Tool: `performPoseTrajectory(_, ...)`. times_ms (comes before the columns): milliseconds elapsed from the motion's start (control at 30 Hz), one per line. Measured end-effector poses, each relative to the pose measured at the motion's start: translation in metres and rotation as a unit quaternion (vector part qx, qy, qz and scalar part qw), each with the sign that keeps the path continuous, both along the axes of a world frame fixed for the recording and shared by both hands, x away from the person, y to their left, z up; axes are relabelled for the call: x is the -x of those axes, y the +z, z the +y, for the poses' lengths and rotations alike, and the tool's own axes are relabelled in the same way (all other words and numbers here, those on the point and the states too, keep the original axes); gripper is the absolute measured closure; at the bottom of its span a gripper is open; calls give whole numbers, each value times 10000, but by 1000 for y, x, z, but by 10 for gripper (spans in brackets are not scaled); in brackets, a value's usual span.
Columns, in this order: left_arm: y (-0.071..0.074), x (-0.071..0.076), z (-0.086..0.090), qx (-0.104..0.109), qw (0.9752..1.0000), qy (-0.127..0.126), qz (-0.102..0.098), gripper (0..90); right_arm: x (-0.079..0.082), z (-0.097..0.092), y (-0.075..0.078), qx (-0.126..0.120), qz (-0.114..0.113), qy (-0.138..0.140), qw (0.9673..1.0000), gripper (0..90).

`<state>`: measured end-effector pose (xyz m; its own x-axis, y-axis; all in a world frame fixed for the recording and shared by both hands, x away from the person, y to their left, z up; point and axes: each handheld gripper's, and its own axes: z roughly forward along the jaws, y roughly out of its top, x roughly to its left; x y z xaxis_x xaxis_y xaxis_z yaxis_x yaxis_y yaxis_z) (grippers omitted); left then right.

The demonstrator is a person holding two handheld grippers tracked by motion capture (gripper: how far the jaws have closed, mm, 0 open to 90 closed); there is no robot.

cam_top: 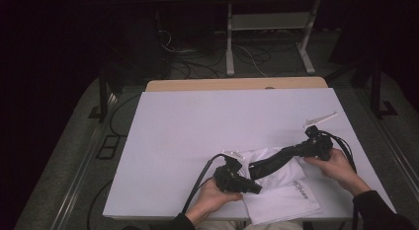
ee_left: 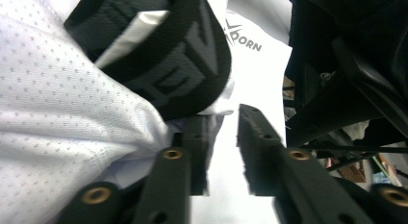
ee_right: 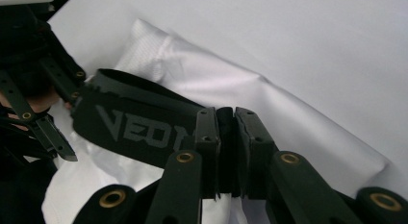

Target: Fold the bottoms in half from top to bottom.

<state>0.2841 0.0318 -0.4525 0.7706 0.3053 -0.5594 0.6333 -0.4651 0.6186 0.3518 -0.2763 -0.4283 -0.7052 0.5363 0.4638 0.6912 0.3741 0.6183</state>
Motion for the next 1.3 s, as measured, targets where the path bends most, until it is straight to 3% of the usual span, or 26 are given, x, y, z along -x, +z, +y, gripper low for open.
performPoseTrajectory(233,7,0,5,-134,9992,256,-266,567,4,-3,6,-165,-55,-4,9998,802)
performPoseTrajectory(567,14,3,10,-230,9973,429,-549,427,6,-6,12,-340,-55,5,9994,806)
performPoseTrajectory(700,19,4,16,-173,9961,584,-633,388,5,-8,13,-365,-45,-3,9993,808)
performPoseTrajectory(933,31,-1,25,163,9947,708,-729,308,7,-10,15,-405,32,96,9991,808)
performPoseTrajectory(1100,38,-10,27,287,9923,860,-843,233,11,-12,14,-390,78,209,9990,807)
performPoseTrajectory(1300,43,-22,35,437,9899,956,-953,203,15,-16,14,-468,90,249,9986,804)
